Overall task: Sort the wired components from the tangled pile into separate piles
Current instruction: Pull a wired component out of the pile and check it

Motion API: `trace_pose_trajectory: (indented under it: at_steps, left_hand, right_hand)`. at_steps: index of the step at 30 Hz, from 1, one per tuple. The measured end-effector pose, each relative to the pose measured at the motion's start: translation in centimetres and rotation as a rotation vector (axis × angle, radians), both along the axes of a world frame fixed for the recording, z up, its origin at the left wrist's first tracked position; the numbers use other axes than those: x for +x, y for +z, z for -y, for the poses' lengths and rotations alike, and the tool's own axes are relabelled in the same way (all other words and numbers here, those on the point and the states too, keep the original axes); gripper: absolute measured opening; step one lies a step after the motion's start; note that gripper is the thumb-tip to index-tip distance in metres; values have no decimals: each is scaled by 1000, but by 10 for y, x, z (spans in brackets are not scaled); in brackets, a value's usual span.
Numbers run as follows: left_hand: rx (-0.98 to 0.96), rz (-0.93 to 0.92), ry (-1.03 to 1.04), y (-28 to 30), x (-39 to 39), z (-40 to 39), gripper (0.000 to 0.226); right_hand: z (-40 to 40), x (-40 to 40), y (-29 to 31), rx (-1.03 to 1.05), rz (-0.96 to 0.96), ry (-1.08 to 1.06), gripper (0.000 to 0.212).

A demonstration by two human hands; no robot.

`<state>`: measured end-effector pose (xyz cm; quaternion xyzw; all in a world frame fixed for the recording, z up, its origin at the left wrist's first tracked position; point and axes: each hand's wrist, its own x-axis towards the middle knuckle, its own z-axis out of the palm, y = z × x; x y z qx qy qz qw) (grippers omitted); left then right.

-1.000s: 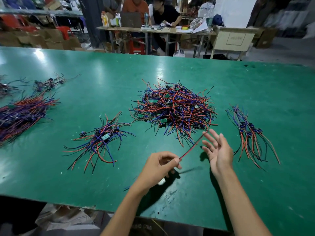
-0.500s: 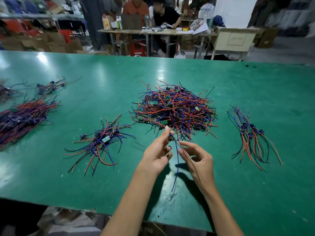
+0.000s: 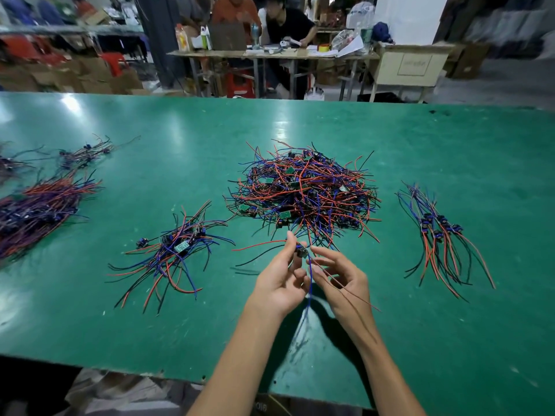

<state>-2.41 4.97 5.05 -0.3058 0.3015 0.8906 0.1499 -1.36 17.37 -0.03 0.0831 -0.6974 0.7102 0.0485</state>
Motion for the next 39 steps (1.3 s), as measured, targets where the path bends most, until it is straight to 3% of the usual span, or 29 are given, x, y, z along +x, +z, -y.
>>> trace_pose_trajectory:
  at_steps: [7, 11, 14, 18, 21, 23, 25, 29, 31, 34, 39]
  left_hand:
    - [-132, -20, -39, -10, 6, -11, 31]
    - [-277, -149, -89, -22, 16, -11, 42]
    - [-336, -230, -31, -32, 24, 4, 52]
    - [-395, -256, 144, -36, 26, 35, 38]
    - [-690, -255, 327, -37, 22, 59, 19]
    - [-1071, -296, 418, -34, 20, 68, 3]
    - [-1344, -433, 354, -26, 16, 64, 7]
    - [-1323, -677, -195, -13, 6, 31, 14]
    - [-1165, -741, -421, -12, 4, 16, 19]
    - [-974, -756, -459, -18, 5, 10, 18]
    - [-929, -680, -410, -30, 6, 14, 20]
  right_hand:
    - [0, 0, -1, -113, -28, -58, 16]
    - [-2, -6, -2, -204, 70, -189, 10]
    - [-7, -9, -1, -337, 183, -226, 12]
    - [-8, -11, -2, -373, 221, -207, 7]
    - [-7, -13, -1, -375, 229, -192, 10]
    - [-7, -12, -1, -342, 222, -163, 10]
    - [-8, -10, -3, -290, 203, -115, 13]
    - [-9, -5, -3, -165, 148, -40, 20]
    - [-8, -2, -2, -155, 116, -20, 21]
    - [-6, 0, -4, -139, 84, -51, 18]
    - [-8, -5, -10, -99, 68, -145, 14]
